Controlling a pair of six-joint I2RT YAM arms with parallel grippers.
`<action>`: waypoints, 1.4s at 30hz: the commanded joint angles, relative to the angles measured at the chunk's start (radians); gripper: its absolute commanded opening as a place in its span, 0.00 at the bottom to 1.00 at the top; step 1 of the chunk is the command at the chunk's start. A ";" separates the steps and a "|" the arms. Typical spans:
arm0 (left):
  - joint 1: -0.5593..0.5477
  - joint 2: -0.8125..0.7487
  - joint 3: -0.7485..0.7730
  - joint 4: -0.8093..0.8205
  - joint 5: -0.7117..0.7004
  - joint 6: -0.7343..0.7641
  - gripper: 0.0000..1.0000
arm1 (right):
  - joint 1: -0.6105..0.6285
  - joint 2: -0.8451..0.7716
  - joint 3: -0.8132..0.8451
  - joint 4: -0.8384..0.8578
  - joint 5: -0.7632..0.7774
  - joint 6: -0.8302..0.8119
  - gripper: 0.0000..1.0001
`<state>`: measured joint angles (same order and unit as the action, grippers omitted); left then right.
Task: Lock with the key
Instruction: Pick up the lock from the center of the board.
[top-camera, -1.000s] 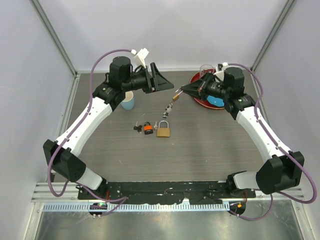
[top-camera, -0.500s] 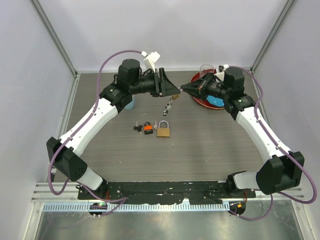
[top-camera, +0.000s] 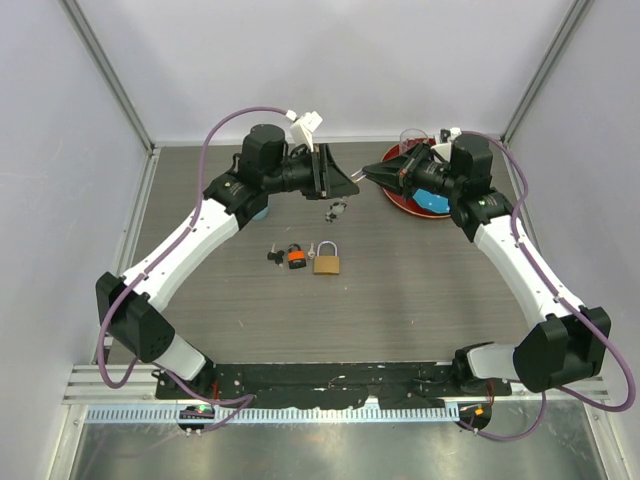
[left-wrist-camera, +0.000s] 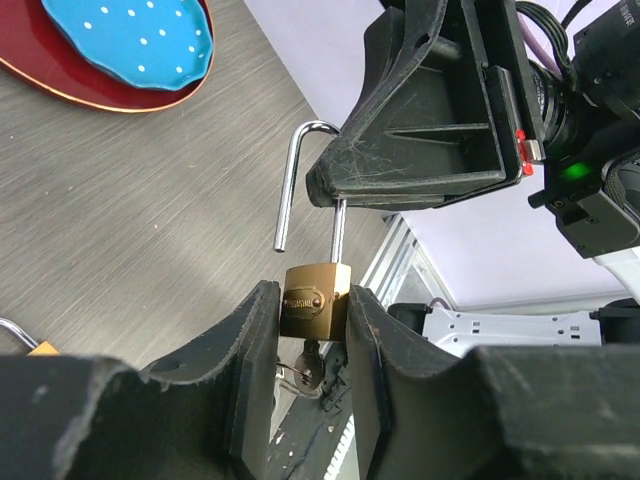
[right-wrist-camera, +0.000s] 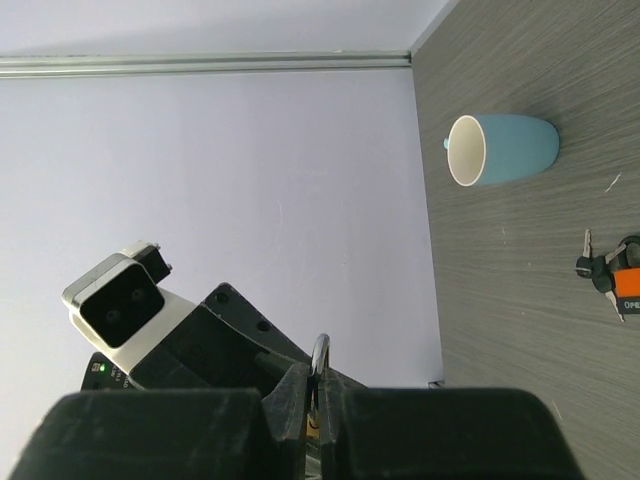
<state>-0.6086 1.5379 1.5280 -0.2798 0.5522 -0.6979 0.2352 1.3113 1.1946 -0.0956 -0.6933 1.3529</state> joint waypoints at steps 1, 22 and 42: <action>-0.008 -0.025 0.001 0.062 0.002 0.011 0.33 | -0.005 -0.046 0.003 0.074 -0.003 0.028 0.02; 0.013 -0.018 -0.006 0.076 -0.017 -0.040 0.00 | -0.010 -0.027 -0.003 0.047 -0.054 -0.073 0.32; 0.171 -0.012 0.070 0.096 0.428 -0.130 0.00 | -0.066 -0.026 0.123 0.023 -0.208 -0.508 0.56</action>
<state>-0.4324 1.5379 1.5379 -0.2501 0.7826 -0.8043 0.1699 1.3064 1.2831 -0.2382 -0.7811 0.9039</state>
